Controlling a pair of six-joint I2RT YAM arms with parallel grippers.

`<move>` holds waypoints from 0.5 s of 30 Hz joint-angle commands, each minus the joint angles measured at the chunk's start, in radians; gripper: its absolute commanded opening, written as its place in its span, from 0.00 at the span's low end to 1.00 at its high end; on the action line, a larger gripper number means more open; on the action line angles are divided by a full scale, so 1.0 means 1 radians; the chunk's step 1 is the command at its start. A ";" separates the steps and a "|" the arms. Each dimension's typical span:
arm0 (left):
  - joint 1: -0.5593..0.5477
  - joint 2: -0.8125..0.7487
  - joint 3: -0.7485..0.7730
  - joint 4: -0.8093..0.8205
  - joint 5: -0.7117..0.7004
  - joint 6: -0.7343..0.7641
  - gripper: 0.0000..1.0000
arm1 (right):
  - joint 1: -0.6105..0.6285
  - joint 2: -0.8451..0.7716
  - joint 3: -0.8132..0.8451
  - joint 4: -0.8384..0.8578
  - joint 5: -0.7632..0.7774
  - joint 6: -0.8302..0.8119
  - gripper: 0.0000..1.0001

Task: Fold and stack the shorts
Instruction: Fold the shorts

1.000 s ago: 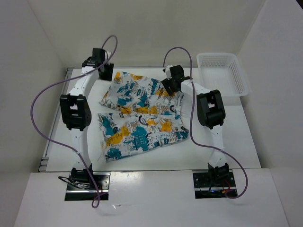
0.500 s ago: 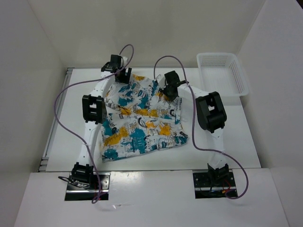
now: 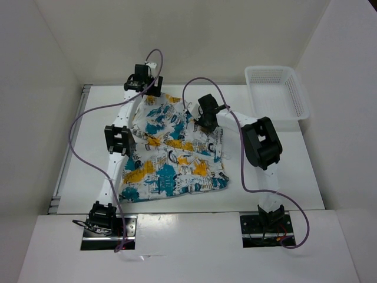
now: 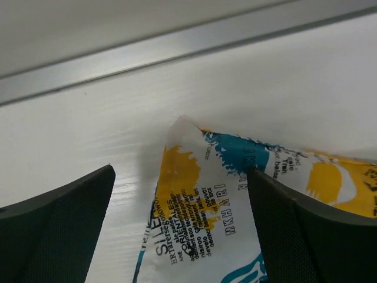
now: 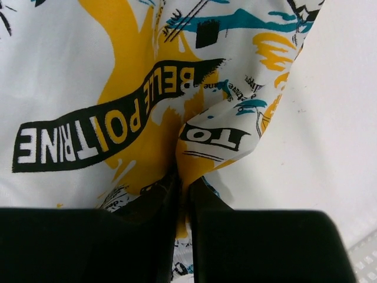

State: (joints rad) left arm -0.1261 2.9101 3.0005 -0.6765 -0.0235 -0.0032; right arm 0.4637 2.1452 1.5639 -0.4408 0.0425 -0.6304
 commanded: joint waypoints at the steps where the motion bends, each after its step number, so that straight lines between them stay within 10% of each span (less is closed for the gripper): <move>1: -0.006 0.063 0.047 -0.011 0.014 0.003 1.00 | 0.010 -0.048 -0.019 -0.061 -0.001 -0.012 0.15; 6: -0.036 0.097 0.048 -0.029 0.033 0.003 0.85 | 0.010 -0.048 0.001 -0.061 -0.001 -0.012 0.12; 15: -0.055 0.115 0.129 -0.087 0.066 0.003 0.00 | 0.010 -0.060 0.012 0.036 0.118 0.029 0.00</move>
State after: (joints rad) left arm -0.1822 3.0085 3.0810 -0.7120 0.0277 -0.0029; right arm 0.4652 2.1433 1.5635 -0.4515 0.0917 -0.6262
